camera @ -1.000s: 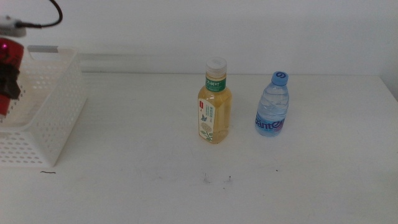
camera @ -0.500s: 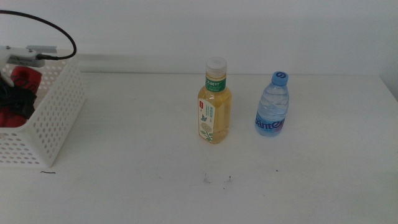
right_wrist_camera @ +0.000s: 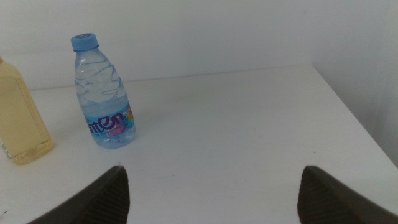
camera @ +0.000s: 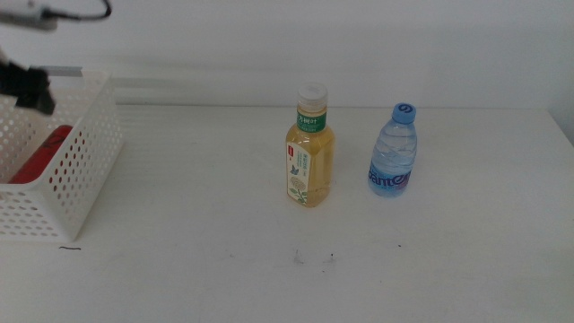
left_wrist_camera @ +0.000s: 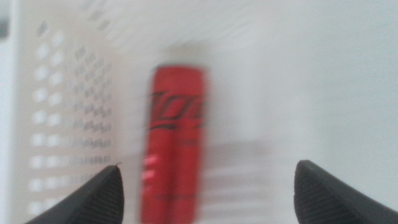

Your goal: Use arms to grab the bottles and put them into the dustbin to the left of the table.

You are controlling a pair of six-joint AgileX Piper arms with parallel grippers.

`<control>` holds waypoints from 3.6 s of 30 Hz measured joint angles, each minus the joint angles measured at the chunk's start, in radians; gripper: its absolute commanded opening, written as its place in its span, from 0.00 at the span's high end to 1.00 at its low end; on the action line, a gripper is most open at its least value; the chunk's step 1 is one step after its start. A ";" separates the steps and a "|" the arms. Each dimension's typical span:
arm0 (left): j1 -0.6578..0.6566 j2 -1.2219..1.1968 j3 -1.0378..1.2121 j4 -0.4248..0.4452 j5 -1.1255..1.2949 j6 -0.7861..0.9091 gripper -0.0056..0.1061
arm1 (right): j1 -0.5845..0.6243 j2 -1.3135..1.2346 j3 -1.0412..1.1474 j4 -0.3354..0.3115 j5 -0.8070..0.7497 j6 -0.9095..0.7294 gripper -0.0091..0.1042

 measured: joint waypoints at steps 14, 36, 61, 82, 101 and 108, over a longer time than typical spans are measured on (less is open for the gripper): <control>-0.633 -0.568 0.911 -0.192 -0.961 -0.065 0.11 | 0.000 0.000 0.000 0.000 0.000 0.000 0.11; -0.774 -0.022 1.116 0.300 -1.996 -0.569 0.11 | 0.000 0.000 0.000 0.000 0.000 0.000 0.11; -0.774 0.422 0.650 0.326 -2.004 -0.665 0.11 | 0.000 0.000 0.000 0.000 0.000 0.000 0.11; -0.774 0.465 0.512 0.362 -1.883 -0.626 0.58 | 0.000 0.000 0.000 0.000 0.000 0.000 0.11; -0.717 -0.360 0.539 0.208 -0.644 -0.527 0.96 | 0.000 0.000 0.000 0.000 0.000 0.000 0.11; -0.359 -0.365 0.197 -0.015 -0.069 -0.143 0.96 | 0.000 0.000 0.000 0.000 0.000 0.000 0.11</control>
